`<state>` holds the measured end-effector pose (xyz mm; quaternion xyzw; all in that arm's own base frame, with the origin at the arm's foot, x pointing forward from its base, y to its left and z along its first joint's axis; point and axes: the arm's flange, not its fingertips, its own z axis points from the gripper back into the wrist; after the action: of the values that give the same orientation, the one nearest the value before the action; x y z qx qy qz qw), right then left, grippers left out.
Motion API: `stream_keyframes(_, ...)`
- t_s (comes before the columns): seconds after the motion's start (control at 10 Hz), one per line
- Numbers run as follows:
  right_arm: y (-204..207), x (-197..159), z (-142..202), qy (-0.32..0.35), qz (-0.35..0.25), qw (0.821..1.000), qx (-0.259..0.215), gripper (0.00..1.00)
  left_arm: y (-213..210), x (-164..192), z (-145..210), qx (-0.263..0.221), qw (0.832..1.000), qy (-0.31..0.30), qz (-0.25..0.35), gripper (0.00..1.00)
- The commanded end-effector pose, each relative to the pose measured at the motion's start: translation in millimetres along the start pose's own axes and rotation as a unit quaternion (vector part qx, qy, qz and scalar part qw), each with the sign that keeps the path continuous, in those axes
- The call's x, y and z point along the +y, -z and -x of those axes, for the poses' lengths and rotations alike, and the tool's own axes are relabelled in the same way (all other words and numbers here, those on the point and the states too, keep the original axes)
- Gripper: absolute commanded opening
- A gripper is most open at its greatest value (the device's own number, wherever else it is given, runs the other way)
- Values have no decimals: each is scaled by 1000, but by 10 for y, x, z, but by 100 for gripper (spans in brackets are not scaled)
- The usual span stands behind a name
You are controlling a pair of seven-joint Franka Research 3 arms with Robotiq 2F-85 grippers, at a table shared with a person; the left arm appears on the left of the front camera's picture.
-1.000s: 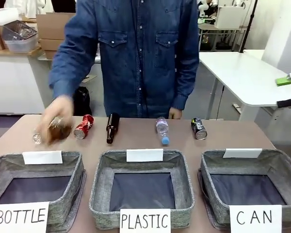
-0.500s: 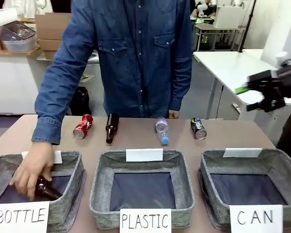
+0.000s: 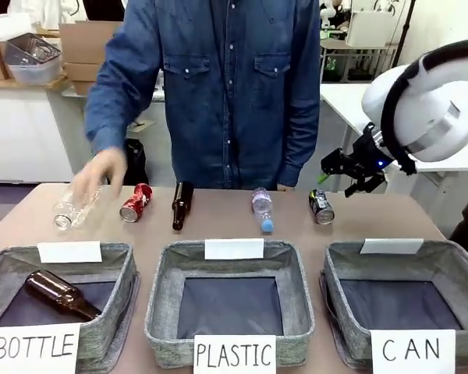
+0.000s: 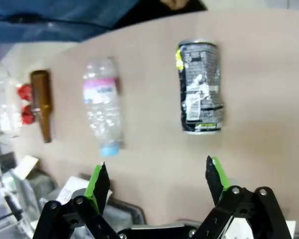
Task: Sort the can waste into the basket.
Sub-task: Pick up the can waste from the table and place it in the right Fabric basket.
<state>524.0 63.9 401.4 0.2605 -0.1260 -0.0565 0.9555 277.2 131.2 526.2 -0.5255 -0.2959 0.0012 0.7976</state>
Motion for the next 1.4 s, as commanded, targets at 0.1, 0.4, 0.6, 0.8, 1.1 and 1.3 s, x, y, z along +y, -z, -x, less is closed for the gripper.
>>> stream_keyframes(0.1,21,4,39,-14,16,1000,-14,100,11,-17,-3,-7,1000,11,9,100)
stream_keyframes(0.4,283,160,-325,-51,79,995,43,100,11,-17,-3,-7,1000,11,9,100)
stream_keyframes(0.6,490,144,-555,-72,111,989,72,100,11,-17,-3,-7,1000,11,9,100)
stream_keyframes(0.8,768,59,-646,-62,143,985,80,100,11,-17,-3,-7,1000,11,9,100)
stream_keyframes(1.1,1129,-60,-694,-49,159,984,70,100,11,-17,-3,-7,1000,11,9,100)
stream_keyframes(1.3,1211,-51,-687,-50,176,982,55,100,11,-17,-3,-7,1000,11,9,100)
